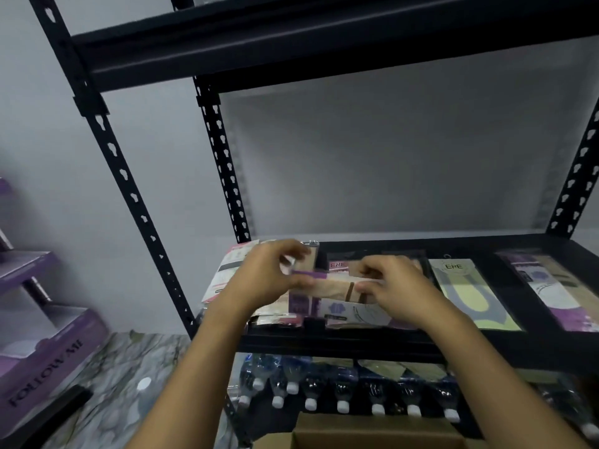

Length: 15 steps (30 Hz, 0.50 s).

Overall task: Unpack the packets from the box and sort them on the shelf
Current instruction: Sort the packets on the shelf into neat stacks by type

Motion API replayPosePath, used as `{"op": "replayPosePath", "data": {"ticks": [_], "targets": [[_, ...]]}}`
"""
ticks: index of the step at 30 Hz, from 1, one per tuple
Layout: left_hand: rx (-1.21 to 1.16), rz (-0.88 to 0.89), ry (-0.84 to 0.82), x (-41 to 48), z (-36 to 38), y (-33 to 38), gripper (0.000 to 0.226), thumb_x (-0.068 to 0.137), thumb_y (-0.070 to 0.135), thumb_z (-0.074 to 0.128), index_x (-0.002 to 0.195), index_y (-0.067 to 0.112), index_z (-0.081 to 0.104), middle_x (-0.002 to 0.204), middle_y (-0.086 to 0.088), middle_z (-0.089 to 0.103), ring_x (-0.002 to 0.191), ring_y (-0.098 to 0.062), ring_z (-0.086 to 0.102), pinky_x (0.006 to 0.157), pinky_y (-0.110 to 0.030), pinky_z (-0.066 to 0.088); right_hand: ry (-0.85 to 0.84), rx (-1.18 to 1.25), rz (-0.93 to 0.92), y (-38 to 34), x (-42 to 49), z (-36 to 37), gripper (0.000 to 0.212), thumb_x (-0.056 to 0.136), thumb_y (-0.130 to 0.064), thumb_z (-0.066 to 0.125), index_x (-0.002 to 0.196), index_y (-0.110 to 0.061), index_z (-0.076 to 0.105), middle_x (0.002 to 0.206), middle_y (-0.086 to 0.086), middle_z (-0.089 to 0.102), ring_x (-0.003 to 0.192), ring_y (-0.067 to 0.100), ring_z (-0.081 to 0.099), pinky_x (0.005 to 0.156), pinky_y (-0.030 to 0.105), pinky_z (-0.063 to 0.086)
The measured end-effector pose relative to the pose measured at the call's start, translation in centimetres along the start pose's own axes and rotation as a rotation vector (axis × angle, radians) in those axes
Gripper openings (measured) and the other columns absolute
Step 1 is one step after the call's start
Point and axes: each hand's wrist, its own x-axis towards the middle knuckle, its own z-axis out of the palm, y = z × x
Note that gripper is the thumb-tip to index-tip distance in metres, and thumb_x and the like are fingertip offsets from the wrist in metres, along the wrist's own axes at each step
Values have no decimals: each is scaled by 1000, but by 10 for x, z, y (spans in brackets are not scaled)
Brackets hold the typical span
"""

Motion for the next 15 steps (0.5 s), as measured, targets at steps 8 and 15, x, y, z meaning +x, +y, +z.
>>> {"op": "replayPosePath", "data": {"ticks": [8,15], "targets": [[-883,-378,132,-36,76,3,82,75,38,77,139,28,28,124,-1,56,102,-19,66,74,-32,56,168,667,247,9,-19,10,1,90,-16,60,91,-17,60,90,-1,65,78,9,63,56,14,43],[-1030,-450,131,-37,121,14,21,90,10,65,110,11,60,94,-13,73,88,-28,73,78,-49,59,102,757,340,25,-33,23,24,88,-8,61,101,-28,60,96,-3,67,85,14,66,60,20,49]]}}
